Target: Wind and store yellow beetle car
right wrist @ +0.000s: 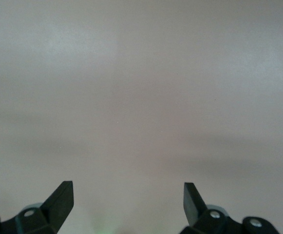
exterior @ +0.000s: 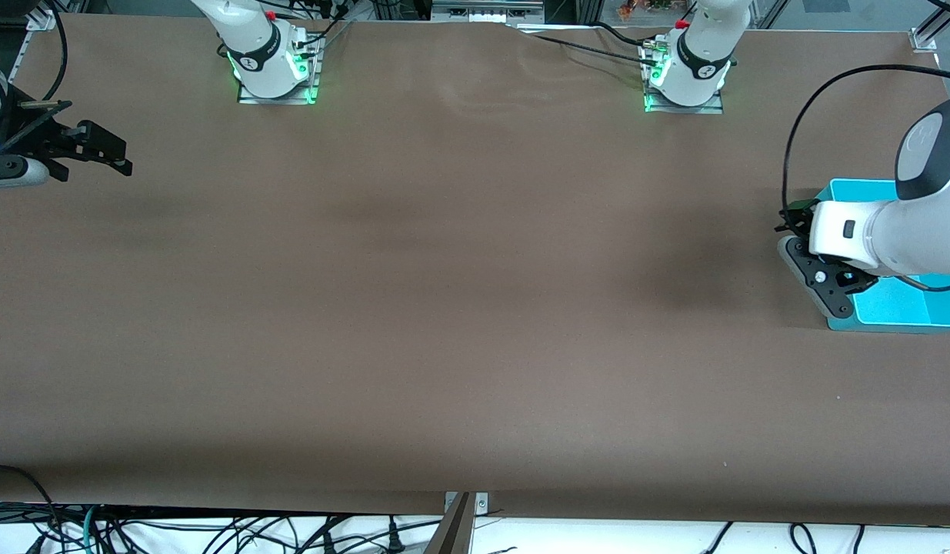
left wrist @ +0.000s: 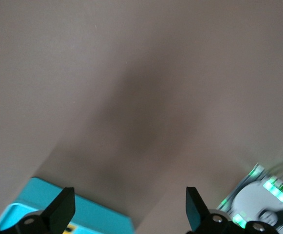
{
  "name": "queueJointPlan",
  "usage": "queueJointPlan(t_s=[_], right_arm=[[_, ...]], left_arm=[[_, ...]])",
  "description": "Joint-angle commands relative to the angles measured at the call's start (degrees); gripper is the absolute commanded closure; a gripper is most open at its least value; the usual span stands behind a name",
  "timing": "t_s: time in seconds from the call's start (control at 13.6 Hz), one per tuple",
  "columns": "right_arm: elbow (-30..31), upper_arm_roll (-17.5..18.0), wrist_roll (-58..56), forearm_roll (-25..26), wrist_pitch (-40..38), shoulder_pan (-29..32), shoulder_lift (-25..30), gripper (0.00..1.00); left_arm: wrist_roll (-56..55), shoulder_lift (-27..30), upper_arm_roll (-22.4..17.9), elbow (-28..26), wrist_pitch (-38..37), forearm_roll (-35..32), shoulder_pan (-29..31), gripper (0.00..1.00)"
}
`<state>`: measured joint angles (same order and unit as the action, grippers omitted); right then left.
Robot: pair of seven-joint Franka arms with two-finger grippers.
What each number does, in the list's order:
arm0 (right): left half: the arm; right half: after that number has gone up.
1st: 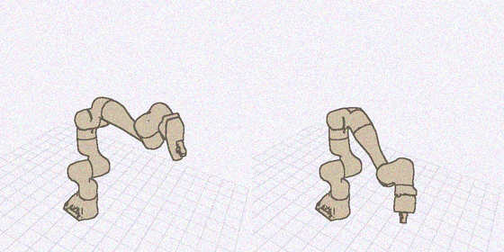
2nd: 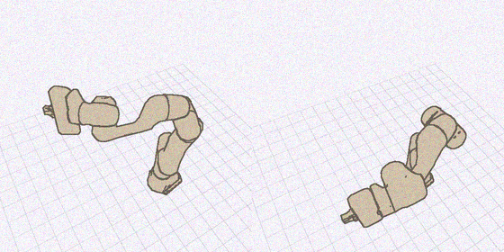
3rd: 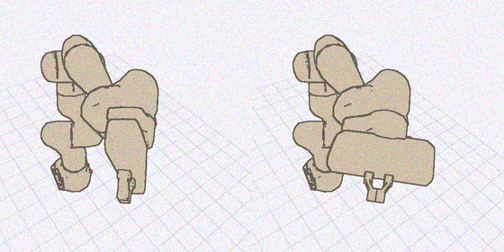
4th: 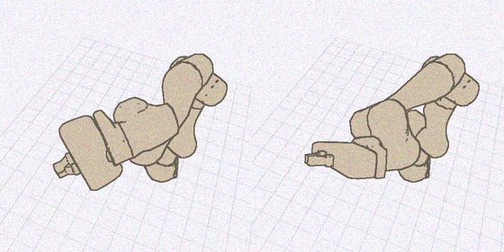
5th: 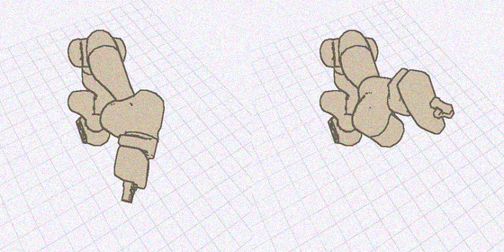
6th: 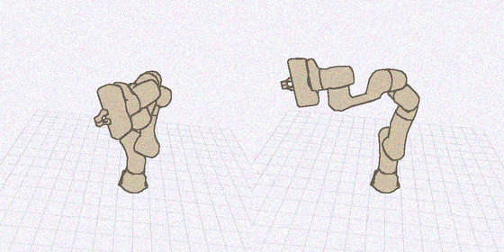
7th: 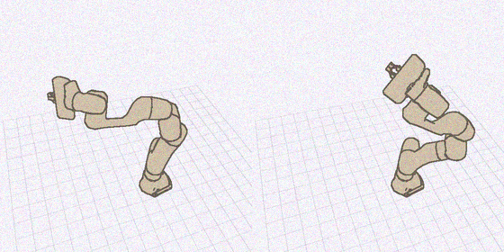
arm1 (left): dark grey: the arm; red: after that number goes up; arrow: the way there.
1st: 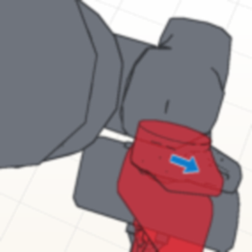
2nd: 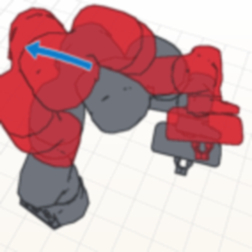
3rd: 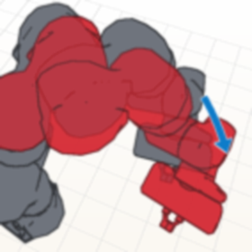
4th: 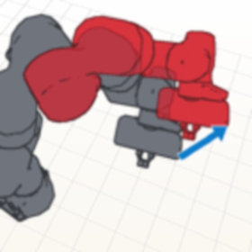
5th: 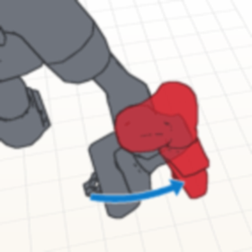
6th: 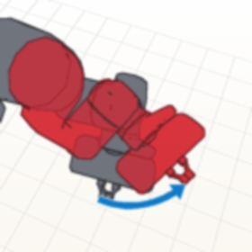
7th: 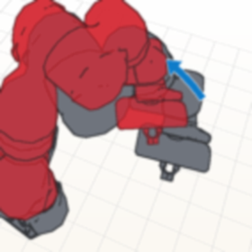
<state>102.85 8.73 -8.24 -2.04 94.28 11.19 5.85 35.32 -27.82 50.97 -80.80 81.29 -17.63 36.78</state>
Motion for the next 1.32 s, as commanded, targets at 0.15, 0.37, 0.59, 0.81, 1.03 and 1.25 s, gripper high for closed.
queueJointPlan(t_s=[0.15,0.37,0.59,0.81,1.03,1.25], right_arm=[[-1.51,0.15,0.59,-0.34,-1.38,0.15,-0.4,0.0],[-1.42,0.15,0.94,-0.34,-1.38,0.15,-0.31,0.0],[-1.42,0.15,0.95,-0.34,-1.38,0.15,-0.31,0.0],[-1.42,0.15,0.95,-0.34,-1.38,0.15,-0.31,0.0],[-1.42,0.15,0.95,-0.34,-1.3,0.15,-0.31,0.0],[-1.42,0.15,0.95,-0.42,-1.3,0.15,-0.31,0.0]], left_arm=[[-16.75,9.33,-9.17,0.47,-0.01,7.17,-10.45,0.0],[-18.27,18.13,-30.52,-3.03,2.9,18.83,-24.7,0.0],[-18.88,23.58,-41.28,-9.25,11.05,20.53,-29.83,0.0],[-27.47,29.66,-42.54,-19.2,16.53,22.03,-30.1,0.0],[-28.2,29.32,-45.34,-19.92,16.7,19.58,-34.83,0.0],[-28.11,29.4,-46.31,-19.57,16.62,19.13,-35.46,0.0]])
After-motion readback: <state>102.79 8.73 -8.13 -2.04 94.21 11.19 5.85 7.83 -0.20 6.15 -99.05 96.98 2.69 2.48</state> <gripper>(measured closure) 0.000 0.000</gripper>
